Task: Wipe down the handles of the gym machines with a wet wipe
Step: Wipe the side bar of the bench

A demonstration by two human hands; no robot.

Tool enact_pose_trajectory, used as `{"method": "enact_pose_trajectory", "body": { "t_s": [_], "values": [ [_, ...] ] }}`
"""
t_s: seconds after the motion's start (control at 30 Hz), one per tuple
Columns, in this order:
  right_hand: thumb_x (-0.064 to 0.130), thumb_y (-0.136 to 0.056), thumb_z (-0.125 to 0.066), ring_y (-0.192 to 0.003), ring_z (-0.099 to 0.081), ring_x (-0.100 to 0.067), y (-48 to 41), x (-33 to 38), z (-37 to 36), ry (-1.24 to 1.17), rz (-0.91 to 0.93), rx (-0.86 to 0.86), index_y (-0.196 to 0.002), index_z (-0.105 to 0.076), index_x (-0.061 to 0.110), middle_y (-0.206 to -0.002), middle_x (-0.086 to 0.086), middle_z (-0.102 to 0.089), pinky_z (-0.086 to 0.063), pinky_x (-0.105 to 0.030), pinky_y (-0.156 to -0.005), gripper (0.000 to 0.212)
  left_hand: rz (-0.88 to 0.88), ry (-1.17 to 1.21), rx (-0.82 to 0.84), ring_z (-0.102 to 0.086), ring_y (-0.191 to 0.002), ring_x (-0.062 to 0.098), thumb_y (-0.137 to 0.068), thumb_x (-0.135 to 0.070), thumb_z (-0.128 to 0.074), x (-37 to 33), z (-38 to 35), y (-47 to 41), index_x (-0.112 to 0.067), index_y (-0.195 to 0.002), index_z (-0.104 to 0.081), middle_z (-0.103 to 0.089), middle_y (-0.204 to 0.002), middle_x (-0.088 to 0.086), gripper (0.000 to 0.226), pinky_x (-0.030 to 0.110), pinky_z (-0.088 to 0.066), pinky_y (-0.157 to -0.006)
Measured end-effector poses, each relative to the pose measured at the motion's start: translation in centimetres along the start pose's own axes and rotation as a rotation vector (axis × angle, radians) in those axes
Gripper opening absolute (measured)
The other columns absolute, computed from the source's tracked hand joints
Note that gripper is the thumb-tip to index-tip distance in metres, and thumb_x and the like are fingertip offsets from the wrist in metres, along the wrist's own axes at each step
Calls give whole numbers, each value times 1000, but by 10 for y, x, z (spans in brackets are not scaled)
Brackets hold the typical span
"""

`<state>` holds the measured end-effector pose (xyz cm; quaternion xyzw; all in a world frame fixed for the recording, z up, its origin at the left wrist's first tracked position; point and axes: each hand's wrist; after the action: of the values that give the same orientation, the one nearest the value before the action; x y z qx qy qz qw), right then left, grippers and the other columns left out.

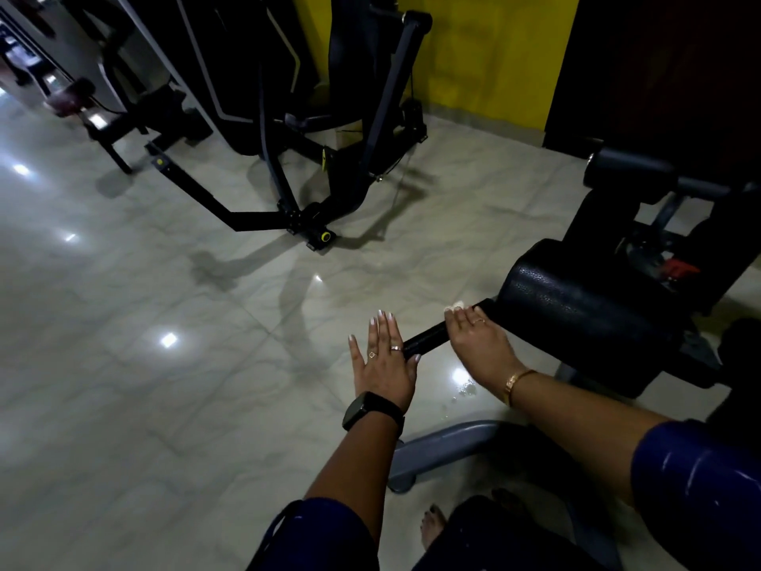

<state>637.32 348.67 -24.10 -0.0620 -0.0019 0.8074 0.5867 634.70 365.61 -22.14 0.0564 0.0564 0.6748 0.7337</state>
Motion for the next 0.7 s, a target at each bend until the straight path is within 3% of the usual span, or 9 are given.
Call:
{"method": "enact_pose_trajectory", "body": {
  "t_s": [0.1,0.2,0.33,0.47,0.53,0.6,0.7],
  "values": [
    [-4,-73,-26,-106,-66,-32,14,36,7,-116,79,-74,-113,-67,-4,-113,-23,-67,-54,-39,-89,57,4,14,17,19,-148,17,-103,-46,-13,2,-4,-1,-13,-139,30,21,-160,4,65,46,26,-108],
    [-1,-74,-47,-112,-64,-27,27,61,12,-244,258,-117,-116,-67,-1,-121,-19,-65,-50,-37,-94,47,7,12,-15,30,-138,16,-85,-37,14,4,-10,0,-15,-137,36,21,-160,4,61,47,24,-111],
    [4,-80,-34,-114,-62,-26,14,29,4,-117,312,-53,-120,-65,0,-122,-18,-64,-49,-39,-99,50,-13,-74,-111,16,-143,17,-97,-41,-12,4,-12,4,-13,-148,15,11,-160,5,64,45,22,-110],
    [3,-63,-59,-108,-66,-29,10,-6,2,-70,106,91,-116,-67,-1,-117,-19,-66,-52,-41,-92,54,-14,-13,-75,-30,-144,21,-93,-42,-32,-2,-3,4,-8,-151,-20,-32,-156,7,69,46,-3,-116],
    [3,-65,-55,-106,-66,-31,19,3,5,-91,84,65,-115,-67,-2,-117,-21,-66,-54,-40,-89,52,1,-26,-33,-24,-147,21,-99,-41,-33,-1,-2,5,-9,-153,-8,-16,-160,6,68,43,-3,-118],
    [1,-71,-31,-107,-66,-30,24,20,3,-167,159,-13,-114,-68,0,-118,-20,-66,-55,-38,-87,57,11,-33,50,3,-151,19,-105,-40,-25,-4,-3,3,-12,-152,11,9,-162,3,66,40,7,-119],
    [-2,-71,-26,-107,-66,-27,23,41,10,-248,307,-46,-114,-69,1,-118,-17,-67,-54,-37,-88,60,11,-59,73,10,-150,18,-107,-30,-20,-4,3,2,-12,-154,10,10,-163,4,58,37,11,-118]
  ]
}}
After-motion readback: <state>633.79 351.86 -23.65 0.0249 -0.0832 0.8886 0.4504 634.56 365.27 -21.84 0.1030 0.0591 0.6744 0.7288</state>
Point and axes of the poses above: each hand's wrist, its own y-axis away from the middle knuckle, its own z-axis out of the back of the hand, x = y × z
